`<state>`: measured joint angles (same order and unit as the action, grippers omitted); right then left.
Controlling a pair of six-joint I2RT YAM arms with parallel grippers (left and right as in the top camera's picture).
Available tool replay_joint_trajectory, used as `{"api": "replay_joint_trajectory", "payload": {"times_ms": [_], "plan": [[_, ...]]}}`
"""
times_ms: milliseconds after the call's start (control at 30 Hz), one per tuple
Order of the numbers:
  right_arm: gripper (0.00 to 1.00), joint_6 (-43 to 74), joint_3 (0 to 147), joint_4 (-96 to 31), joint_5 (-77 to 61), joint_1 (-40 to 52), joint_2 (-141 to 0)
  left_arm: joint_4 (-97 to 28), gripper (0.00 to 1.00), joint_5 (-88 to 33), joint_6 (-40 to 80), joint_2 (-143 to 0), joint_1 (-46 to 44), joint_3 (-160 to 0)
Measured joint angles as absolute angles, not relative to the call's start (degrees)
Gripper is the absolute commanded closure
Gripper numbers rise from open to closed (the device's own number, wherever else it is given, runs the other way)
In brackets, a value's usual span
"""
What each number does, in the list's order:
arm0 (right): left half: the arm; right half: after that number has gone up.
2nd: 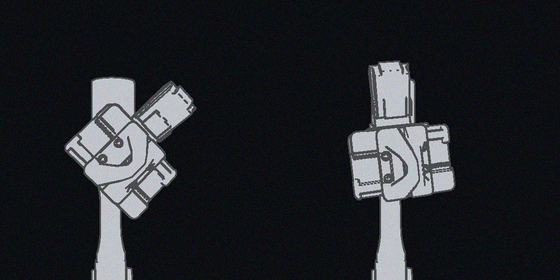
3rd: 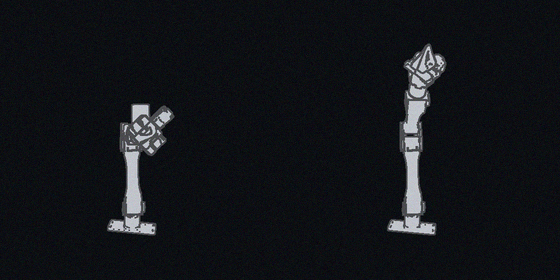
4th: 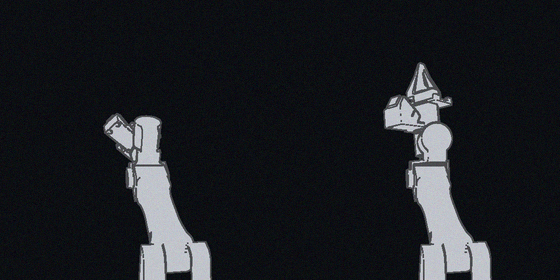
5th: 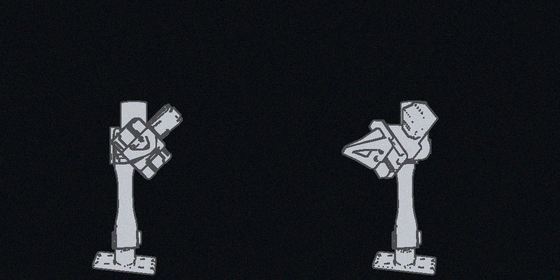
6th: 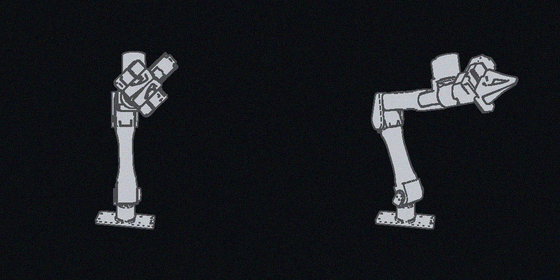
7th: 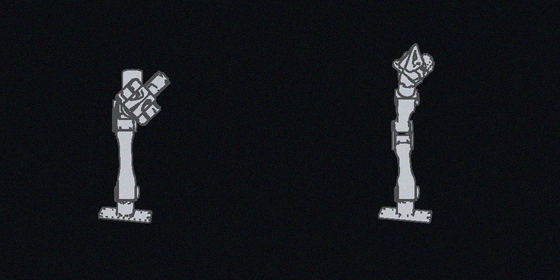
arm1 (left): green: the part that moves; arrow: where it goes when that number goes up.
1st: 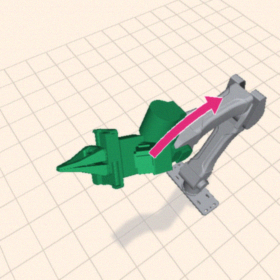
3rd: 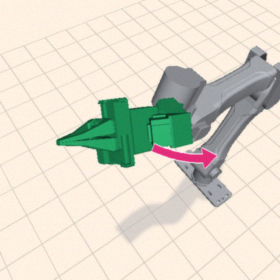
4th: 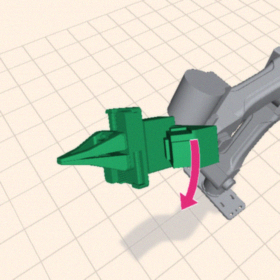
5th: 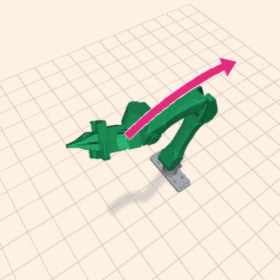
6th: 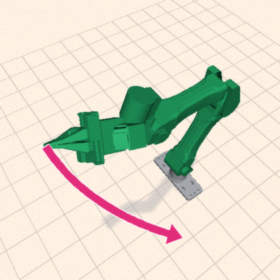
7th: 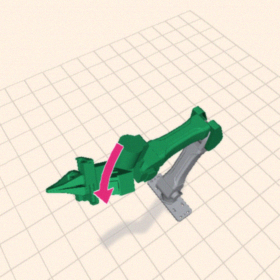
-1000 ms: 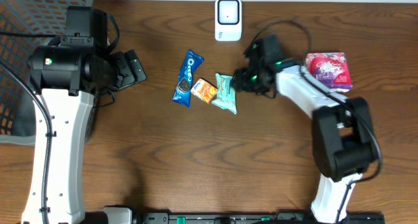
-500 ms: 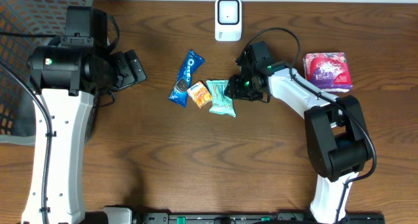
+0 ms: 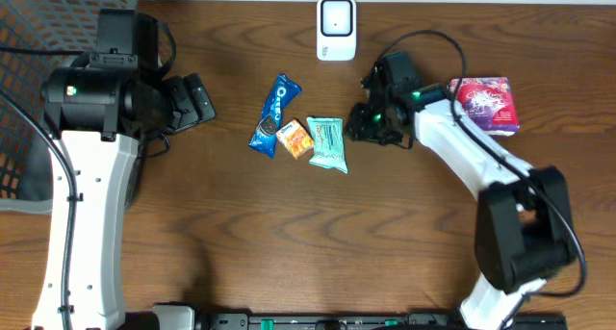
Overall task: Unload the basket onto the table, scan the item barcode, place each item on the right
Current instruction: 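Move the right gripper left and grasp the green wipes pack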
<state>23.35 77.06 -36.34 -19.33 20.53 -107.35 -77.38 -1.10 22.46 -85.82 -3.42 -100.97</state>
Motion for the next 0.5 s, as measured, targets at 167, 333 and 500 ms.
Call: {"api": "replay_joint_trajectory", "payload": {"times_ms": [167, 333, 500], "plan": [[0.55, 23.03, 77.10, -35.55, -15.88, 25.58, -106.80, -77.38, 0.02, -1.10, 22.46, -85.82, -3.42, -100.97], [0.55, 24.69, 77.10, -35.40, -7.88, 32.42, -108.38, -77.38, 0.02, -1.10, 22.46, -85.82, -3.42, -100.97], [0.57, 26.41, 77.08, -35.46, 2.50, 38.24, -110.24, -77.38, 0.02, -1.10, 22.46, -85.82, -3.42, -100.97]]}}
